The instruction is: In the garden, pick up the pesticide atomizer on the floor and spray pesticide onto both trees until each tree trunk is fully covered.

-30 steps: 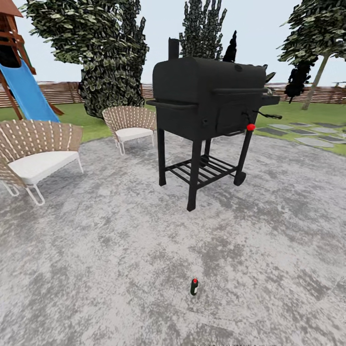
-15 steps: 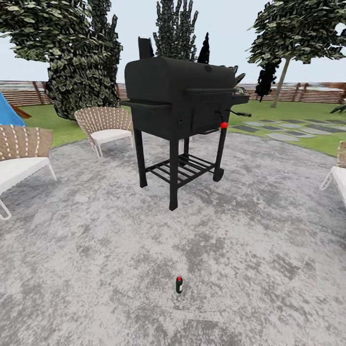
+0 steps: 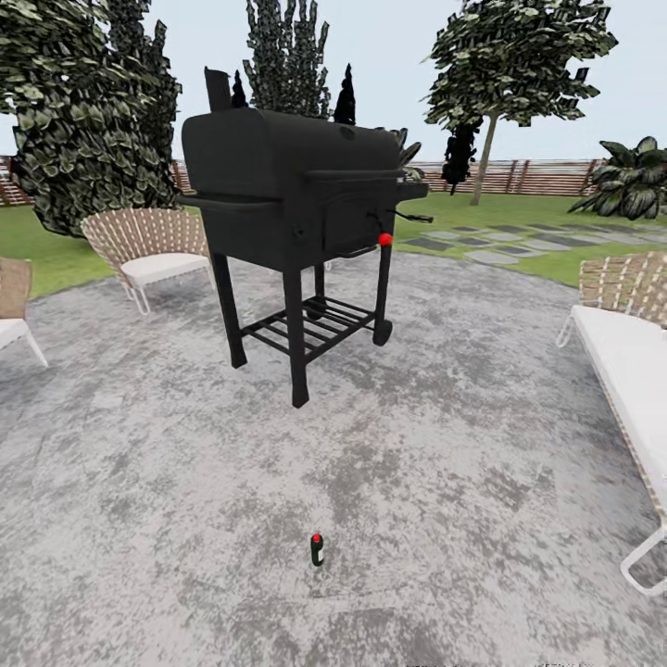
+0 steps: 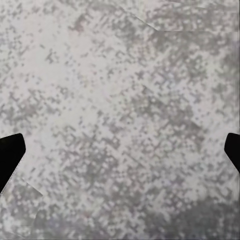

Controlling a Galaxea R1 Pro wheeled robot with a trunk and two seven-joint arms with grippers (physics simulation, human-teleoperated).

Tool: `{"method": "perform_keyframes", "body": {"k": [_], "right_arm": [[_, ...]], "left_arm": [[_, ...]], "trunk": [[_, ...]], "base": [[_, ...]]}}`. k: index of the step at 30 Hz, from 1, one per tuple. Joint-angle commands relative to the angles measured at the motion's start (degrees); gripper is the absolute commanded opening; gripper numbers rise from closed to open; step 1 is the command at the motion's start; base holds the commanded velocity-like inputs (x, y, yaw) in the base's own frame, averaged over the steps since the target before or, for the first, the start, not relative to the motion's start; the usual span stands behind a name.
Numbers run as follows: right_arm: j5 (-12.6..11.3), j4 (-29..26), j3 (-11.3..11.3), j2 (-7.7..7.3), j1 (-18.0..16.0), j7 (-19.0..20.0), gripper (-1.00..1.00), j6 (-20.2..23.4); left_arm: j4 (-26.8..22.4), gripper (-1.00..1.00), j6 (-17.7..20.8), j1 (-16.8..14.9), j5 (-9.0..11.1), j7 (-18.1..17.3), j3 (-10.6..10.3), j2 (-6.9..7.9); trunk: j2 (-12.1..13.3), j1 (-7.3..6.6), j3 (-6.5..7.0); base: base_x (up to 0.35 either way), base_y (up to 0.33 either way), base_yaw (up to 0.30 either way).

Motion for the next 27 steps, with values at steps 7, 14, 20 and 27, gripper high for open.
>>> {"method": "perform_keyframes", "body": {"k": [7, 14, 20, 27], "right_arm": [[-0.1, 0.0, 0.0, 0.00, 0.0, 0.0, 1.00, -0.2], [-0.1, 0.0, 0.0, 0.00, 0.0, 0.0, 1.00, -0.2], [-0.1, 0.0, 0.0, 0.00, 0.0, 0.0, 1.00, -0.2], [-0.1, 0.1, 0.0, -0.04, 0.0, 0.0, 1.00, -0.2]], "left_arm": [[0.0, 1.00, -0.2, 0.0, 0.4, 0.0, 0.0, 0.00], [0.1, 1.00, -0.2, 0.0, 0.4, 0.0, 0.0, 0.00], [0.1, 1.00, -0.2, 0.0, 0.4, 0.0, 0.0, 0.00], [0.1, 1.00, -0.2, 0.0, 0.4, 0.0, 0.0, 0.00]], "trunk": [[0.0, -0.01, -0.05], [0.0, -0.01, -0.05], [0.0, -0.01, -0.05], [0.0, -0.01, -0.05]], "base": [[0.110, 0.253, -0.286], [0.181, 0.261, -0.286], [0.058, 0.063, -0.286], [0.004, 0.004, -0.286]]}}
